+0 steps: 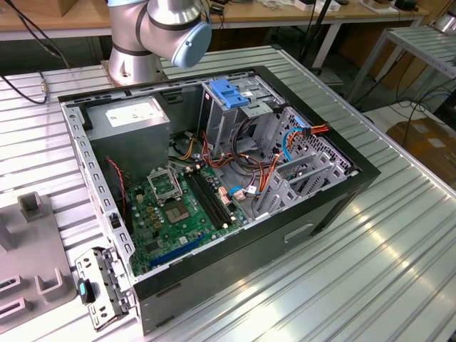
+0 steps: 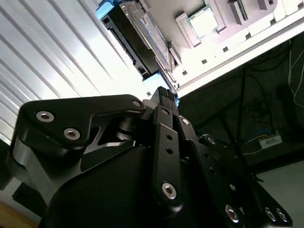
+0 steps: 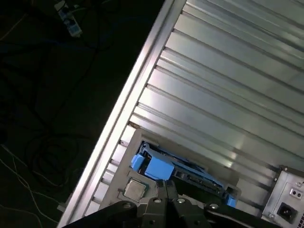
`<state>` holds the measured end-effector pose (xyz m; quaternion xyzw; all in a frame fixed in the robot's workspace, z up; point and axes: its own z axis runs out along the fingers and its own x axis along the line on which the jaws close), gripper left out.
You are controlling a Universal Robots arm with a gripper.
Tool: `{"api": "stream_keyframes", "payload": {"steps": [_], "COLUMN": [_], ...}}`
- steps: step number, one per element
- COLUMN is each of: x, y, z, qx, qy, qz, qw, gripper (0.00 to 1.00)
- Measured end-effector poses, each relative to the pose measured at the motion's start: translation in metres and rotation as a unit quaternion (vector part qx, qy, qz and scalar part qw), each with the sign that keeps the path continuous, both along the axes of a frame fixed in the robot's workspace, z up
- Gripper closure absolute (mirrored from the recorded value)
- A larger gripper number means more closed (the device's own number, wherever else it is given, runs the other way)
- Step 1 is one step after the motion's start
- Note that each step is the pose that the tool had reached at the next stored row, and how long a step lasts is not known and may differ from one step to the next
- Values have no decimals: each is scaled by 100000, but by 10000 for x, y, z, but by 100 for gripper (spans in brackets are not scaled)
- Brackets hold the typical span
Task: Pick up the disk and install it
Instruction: 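Pick up the disk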
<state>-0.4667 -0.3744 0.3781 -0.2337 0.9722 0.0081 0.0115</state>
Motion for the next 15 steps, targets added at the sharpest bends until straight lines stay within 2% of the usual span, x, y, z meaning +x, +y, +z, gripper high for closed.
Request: {"api": "stream_keyframes", "payload": {"steps": [2, 3, 4, 5, 8, 9, 10, 11, 12, 13, 14, 15], "x": [0, 0, 0, 1, 4, 4, 5, 5, 5, 5, 5, 5], "y": [0, 0, 0, 0, 0, 0, 0, 0, 0, 0, 0, 0], "z": [-2, -4, -5, -9, -11, -12, -14, -16, -17, -18, -20, -24], "qx": [-1, -2, 1, 2, 0, 0, -2, -1, -2, -1, -1, -2], "qy": [2, 3, 2, -6, 1, 0, -2, -2, 1, 5, 3, -1], "qz": [1912, 3712, 4658, 8199, 12406, 13249, 15278, 16462, 17295, 18633, 19443, 20587], "qw": [99982, 99931, 99891, 99663, 99227, 99118, 98826, 98636, 98493, 98249, 98092, 97858], "gripper": [89, 89, 89, 89, 89, 89, 89, 89, 89, 89, 89, 89]}}
